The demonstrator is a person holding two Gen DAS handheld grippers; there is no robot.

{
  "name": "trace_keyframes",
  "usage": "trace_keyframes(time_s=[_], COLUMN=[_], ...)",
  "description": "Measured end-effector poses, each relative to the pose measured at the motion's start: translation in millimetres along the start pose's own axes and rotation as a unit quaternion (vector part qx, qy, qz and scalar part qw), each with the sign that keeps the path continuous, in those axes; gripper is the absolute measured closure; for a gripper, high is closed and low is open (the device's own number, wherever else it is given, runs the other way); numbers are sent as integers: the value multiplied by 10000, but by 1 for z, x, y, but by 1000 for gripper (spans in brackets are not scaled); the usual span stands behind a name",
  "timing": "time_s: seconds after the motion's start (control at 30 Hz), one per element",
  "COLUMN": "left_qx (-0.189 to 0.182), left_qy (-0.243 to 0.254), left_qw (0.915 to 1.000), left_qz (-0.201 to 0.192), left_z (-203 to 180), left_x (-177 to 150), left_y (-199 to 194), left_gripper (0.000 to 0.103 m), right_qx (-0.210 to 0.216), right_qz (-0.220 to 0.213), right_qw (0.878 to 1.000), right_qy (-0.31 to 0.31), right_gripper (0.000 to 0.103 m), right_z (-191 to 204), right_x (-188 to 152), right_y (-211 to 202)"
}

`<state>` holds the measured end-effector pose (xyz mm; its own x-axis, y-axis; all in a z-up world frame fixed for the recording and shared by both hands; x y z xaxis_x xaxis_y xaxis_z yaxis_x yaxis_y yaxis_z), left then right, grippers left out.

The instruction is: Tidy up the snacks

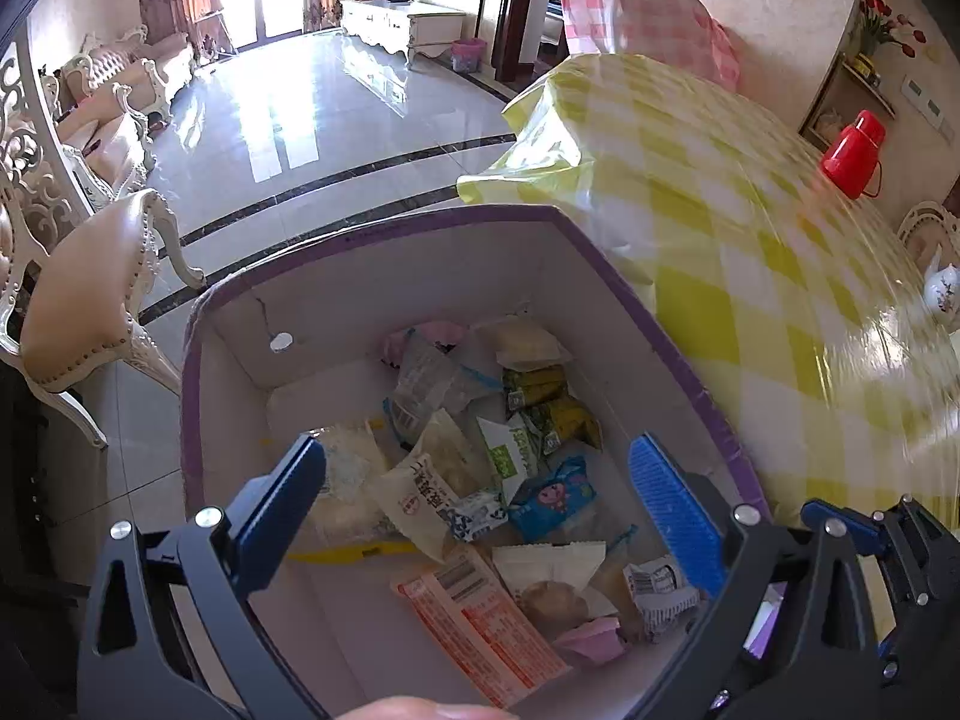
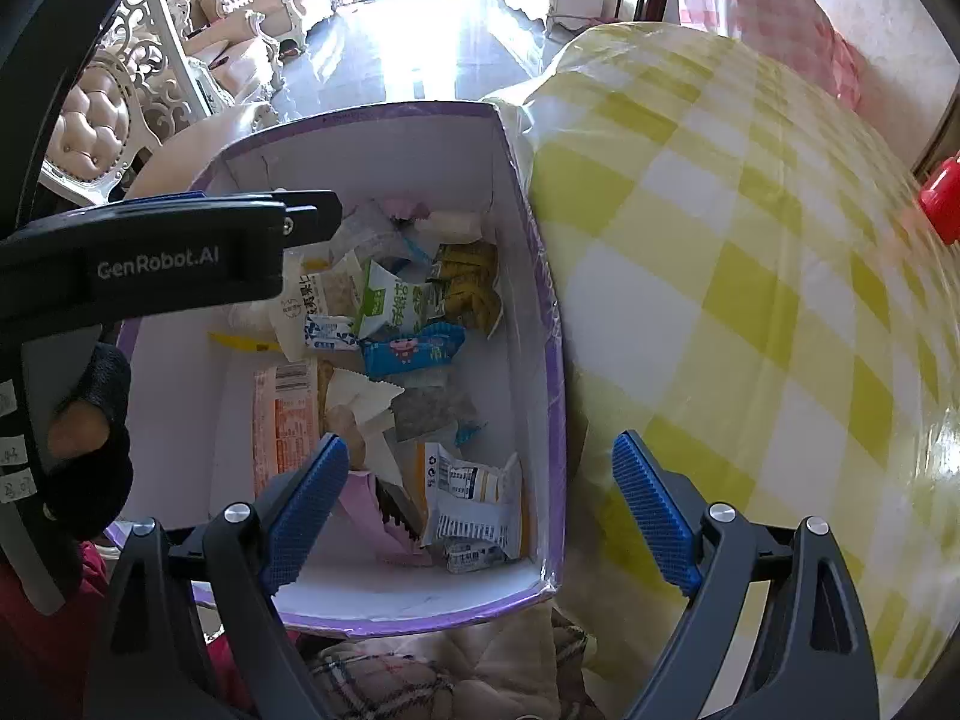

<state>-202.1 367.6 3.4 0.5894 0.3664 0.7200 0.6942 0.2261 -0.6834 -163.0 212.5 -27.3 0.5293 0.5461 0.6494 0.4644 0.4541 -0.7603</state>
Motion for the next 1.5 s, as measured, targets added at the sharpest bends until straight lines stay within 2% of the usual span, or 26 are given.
trace_keyframes(time_s=[1.27,1.5], left_qx=[11,154], left_qy=[-28,53], left_qw=[10000,9999], left_qz=[74,54], left_z=[2,0], left_x=[-5,-9], left_y=[3,4], left_gripper=[1,1], right_qx=[19,33], right_qz=[31,46], right_qw=[10000,10000], right_qy=[-6,2], right_gripper=[16,16], right_z=[3,2], right_x=[-4,-4], right_y=[1,2])
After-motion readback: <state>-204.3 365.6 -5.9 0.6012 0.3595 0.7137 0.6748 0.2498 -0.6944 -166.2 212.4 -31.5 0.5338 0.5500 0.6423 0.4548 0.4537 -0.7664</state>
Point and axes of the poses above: each gripper's, at about its wrist camera, not at the fingertips, and y roughly the way its jaws point, z to its left, x to its top, the point moved 3 cm from there along y, roughly the way its jaws point, and after that the axes turned 14 degrees about -z, right-handed, at the moved point
